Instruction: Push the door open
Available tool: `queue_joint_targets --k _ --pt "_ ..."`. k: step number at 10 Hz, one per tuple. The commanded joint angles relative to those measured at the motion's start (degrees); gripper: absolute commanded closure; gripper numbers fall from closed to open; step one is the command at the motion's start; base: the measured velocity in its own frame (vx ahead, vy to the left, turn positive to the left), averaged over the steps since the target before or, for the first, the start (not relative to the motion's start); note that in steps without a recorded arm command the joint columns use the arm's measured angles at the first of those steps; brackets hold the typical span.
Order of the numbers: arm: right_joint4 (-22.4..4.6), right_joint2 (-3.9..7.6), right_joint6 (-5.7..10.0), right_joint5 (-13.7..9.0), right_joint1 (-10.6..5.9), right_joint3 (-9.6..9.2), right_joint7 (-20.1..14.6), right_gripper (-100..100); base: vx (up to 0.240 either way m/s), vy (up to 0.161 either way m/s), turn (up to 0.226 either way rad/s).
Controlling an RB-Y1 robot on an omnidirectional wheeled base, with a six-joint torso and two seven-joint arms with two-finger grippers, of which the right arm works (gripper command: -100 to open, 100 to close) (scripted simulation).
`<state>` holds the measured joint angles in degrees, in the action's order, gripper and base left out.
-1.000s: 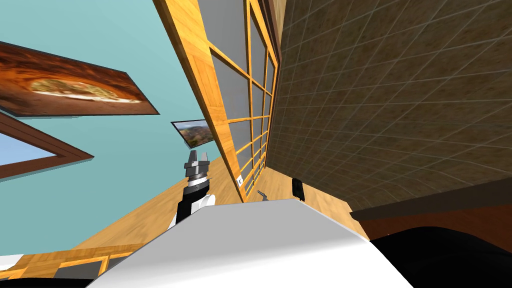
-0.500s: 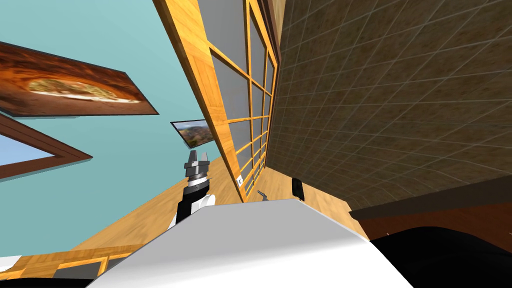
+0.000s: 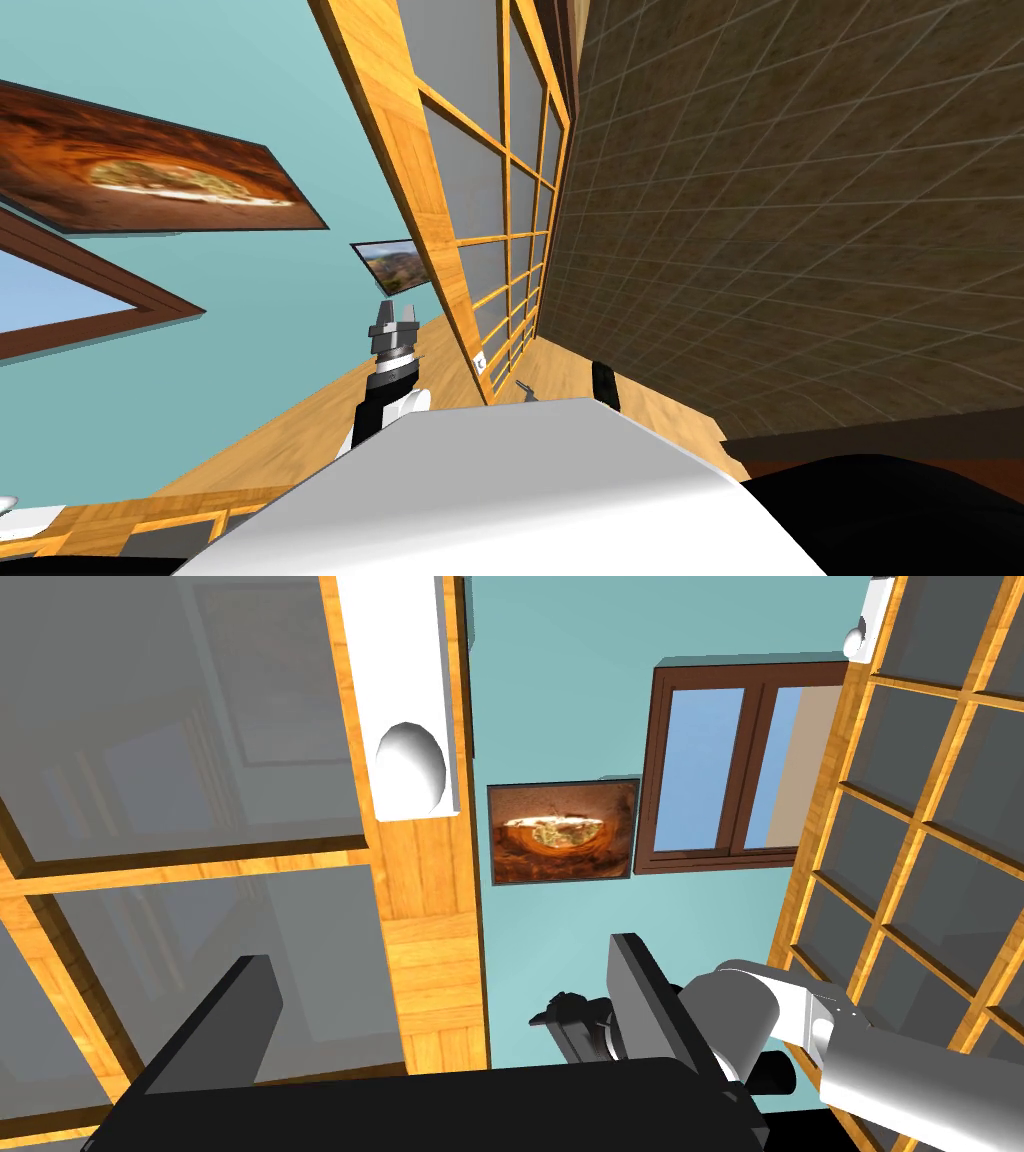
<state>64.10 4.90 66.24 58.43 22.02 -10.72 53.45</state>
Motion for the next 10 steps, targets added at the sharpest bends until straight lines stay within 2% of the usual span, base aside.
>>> queue_joint_targets --k 1,4,8,9,10 --pt "-0.4 -0.14 -0.53 -0.1 -0.47 -0.07 0.1 -100 0.118 0.140 0.030" --pt "-1.0 -0.56 -1.37 -0.3 -1.32 -0.17 0.2 -100 0.132 0.140 0.026" --pt "-1.9 -1.73 -2.68 -0.6 -2.63 -0.34 0.5 -100 0.131 0.141 0.028" --pt "-1.8 -1.54 -2.43 -0.5 -2.47 -0.30 0.5 -100 0.061 0.072 -0.001" --pt "-1.8 -1.54 -2.43 -0.5 -2.47 -0.30 0.5 100 -0.008 -0.008 -0.005"
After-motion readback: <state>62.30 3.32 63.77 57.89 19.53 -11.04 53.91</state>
